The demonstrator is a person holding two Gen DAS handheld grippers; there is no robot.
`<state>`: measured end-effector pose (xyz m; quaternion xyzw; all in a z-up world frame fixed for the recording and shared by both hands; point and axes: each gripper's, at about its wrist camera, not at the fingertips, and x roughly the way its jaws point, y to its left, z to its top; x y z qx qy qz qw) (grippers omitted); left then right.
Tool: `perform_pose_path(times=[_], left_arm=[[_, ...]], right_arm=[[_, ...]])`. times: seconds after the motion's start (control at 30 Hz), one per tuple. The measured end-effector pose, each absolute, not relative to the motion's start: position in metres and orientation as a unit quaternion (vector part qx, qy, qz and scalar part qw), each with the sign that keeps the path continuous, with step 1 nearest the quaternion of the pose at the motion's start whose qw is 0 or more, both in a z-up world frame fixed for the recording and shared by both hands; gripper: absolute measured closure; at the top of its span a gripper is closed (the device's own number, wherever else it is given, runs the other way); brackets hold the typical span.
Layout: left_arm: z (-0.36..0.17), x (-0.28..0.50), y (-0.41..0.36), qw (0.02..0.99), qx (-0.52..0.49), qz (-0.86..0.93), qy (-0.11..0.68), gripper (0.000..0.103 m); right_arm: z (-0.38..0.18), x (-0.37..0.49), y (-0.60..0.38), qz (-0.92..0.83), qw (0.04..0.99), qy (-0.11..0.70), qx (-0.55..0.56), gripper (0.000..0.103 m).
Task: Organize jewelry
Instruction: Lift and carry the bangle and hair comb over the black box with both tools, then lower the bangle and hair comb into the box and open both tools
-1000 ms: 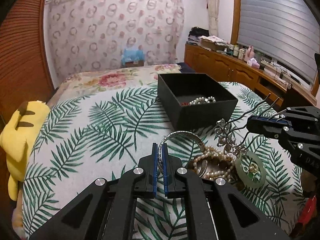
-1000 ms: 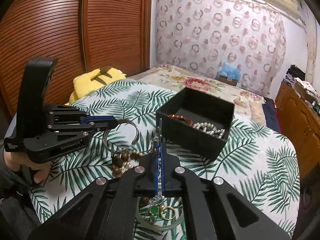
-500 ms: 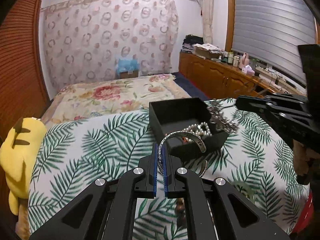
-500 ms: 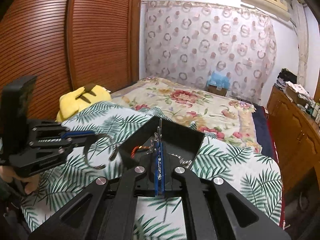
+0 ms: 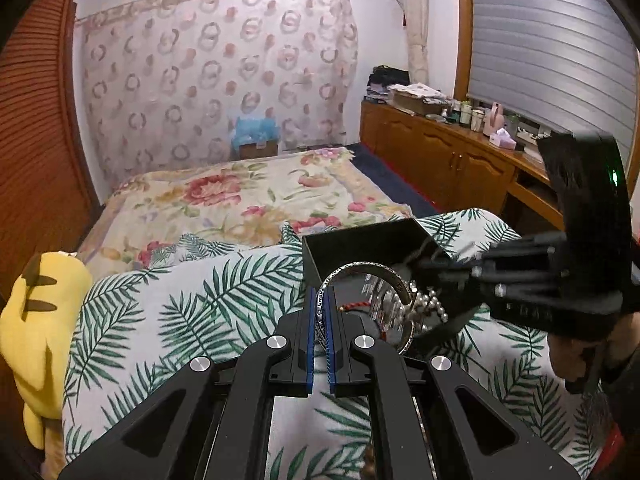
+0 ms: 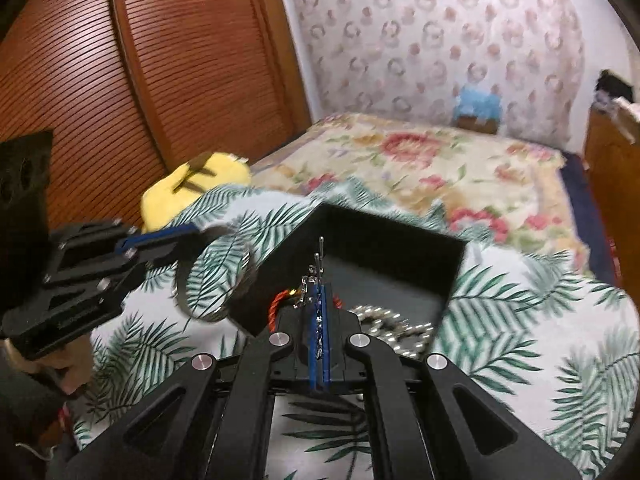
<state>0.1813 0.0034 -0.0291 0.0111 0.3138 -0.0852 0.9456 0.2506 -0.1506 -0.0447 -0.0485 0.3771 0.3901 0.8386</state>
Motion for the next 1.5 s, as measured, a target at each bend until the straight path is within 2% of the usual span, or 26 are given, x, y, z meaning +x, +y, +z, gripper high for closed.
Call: perform_pose_path(times=[0.1, 0.13, 0.17, 0.23, 0.83, 1.33, 1.5], left_arm=[[-0.030, 0.193, 0.001, 0.943, 0.012, -0.087, 0.320, 0.100], [-0.030, 0.195, 0.001, 0.943, 0.013, -0.088, 0.321, 0.100], [-0.030, 0.198, -0.001, 0.943, 0.015, -0.089, 0.322, 0.100], [-0.030, 0.205, -0.004, 0.942, 0.018, -0.092, 0.324, 0.100], [-0.051, 0.250, -0.025, 0.927, 0.052, -0.106, 0.356, 0.099], [-0.047, 0.237, -0.031, 0.928, 0.050, -0.110, 0.353, 0.097], [-0.043, 0.218, -0.032, 0.930, 0.049, -0.114, 0.346, 0.089]], right_arm=[[-0.049, 0.252, -0.146, 0.379, 0.842, 0.378, -0.076, 0.097], [-0.048, 0.254, -0.149, 0.373, 0.844, 0.376, -0.081, 0.084], [-0.046, 0.254, -0.150, 0.372, 0.846, 0.374, -0.080, 0.066], [-0.038, 0.255, -0.158, 0.368, 0.854, 0.360, -0.077, 0.059], [-0.021, 0.252, -0.204, 0.327, 0.886, 0.320, -0.077, 0.059], [-0.018, 0.231, -0.210, 0.319, 0.891, 0.314, -0.079, 0.059], [-0.016, 0.214, -0.207, 0.321, 0.892, 0.308, -0.083, 0.059]])
